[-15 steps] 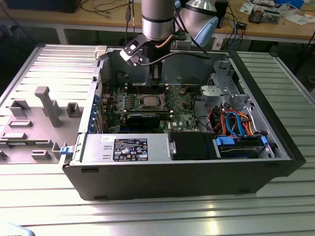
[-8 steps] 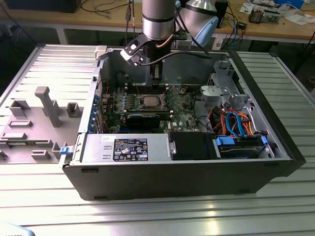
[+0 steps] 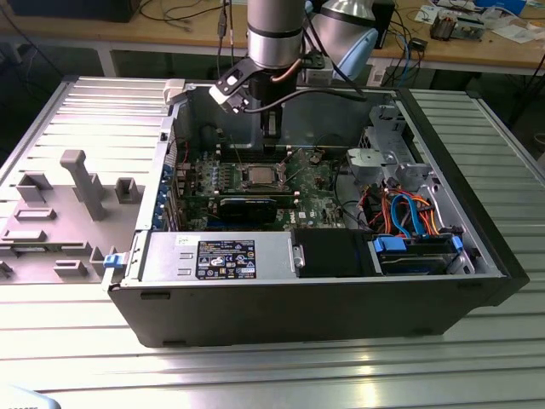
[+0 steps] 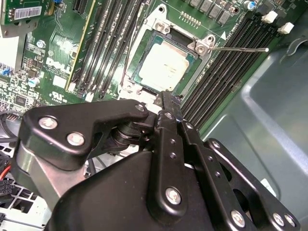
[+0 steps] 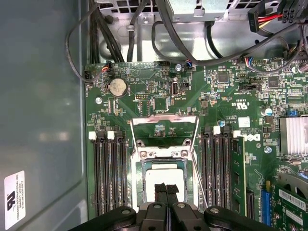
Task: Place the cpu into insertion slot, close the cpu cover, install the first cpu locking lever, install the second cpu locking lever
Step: 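Place the cpu into insertion slot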
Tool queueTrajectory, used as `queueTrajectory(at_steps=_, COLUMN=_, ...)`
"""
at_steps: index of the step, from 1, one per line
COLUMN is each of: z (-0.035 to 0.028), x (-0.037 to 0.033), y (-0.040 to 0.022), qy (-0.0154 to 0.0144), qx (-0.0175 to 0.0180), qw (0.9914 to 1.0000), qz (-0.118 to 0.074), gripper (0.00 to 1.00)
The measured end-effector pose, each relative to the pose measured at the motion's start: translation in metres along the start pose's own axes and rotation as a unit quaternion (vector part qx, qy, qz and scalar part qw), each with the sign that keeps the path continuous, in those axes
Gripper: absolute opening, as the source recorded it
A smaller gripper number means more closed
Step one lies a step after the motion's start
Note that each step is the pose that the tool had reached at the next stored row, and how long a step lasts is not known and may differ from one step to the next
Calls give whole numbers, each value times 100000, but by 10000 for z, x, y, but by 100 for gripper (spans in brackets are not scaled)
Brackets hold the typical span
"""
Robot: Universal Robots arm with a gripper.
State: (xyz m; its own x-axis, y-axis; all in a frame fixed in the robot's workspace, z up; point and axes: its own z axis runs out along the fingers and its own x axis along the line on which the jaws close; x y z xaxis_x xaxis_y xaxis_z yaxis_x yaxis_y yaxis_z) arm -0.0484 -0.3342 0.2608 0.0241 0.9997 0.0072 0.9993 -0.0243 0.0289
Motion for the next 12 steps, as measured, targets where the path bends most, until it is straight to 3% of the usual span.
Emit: queueTrajectory(at_steps=12, z=-24, x=1, y=33, qy=2, qx=131, qw=100000, qz=0, gripper=11)
